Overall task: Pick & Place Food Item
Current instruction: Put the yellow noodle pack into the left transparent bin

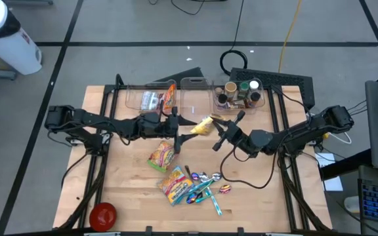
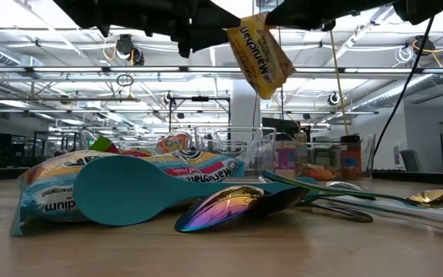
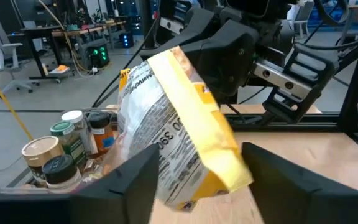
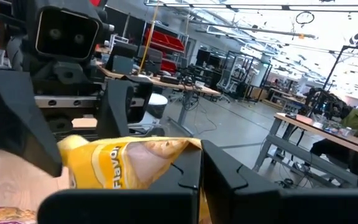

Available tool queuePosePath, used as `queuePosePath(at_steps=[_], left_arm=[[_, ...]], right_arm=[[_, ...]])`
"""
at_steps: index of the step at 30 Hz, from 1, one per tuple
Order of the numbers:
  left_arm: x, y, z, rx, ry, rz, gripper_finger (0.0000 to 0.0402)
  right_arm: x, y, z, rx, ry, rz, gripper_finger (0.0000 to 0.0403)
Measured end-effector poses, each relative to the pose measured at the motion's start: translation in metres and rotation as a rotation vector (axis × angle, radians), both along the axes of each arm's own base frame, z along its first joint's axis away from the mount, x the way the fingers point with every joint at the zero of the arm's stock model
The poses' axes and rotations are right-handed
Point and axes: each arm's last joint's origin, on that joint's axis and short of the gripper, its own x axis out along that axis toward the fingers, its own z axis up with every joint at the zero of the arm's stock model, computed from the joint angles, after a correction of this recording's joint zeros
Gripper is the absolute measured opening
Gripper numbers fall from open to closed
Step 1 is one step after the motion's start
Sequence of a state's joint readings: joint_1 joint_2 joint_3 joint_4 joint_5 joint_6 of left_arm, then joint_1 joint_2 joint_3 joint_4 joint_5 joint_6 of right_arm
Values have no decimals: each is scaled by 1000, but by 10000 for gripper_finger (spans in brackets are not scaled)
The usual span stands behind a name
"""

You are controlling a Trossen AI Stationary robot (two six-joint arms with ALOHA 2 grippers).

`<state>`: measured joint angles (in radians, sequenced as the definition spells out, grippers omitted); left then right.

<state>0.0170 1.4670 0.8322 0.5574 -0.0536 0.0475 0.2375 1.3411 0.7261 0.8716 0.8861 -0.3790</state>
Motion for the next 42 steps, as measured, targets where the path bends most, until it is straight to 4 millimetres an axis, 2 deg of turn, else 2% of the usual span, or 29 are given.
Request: queuePosePath(at_steps=[9,11,13,20,24,27,31,36,42], left_arm=[[0,0,0,0,-4,0,67],[0,0,0,5,-2,1,30],[0,0,0,15,1,0,9],[-10,2,13,55,-12,4,5],[-28,8,28,72,17,46,6],[-44,12,32,82,52,65,4],[-64,24,38,88,16,146,3],[-92,42,37,79,-12,253,3],[-129,76,26,57,-14,495,2]], right_arm=[[0,0,0,-1,0,3,0],[1,1,0,-8,4,32,0],[2,2,0,-18,5,85,0],[5,8,-8,-62,86,309,0],[5,10,-14,-75,164,399,0],[3,9,-11,-39,154,403,0],[-2,4,-7,81,104,360,8],[-8,-1,-7,141,140,347,63],[-10,-2,-8,164,147,344,141]])
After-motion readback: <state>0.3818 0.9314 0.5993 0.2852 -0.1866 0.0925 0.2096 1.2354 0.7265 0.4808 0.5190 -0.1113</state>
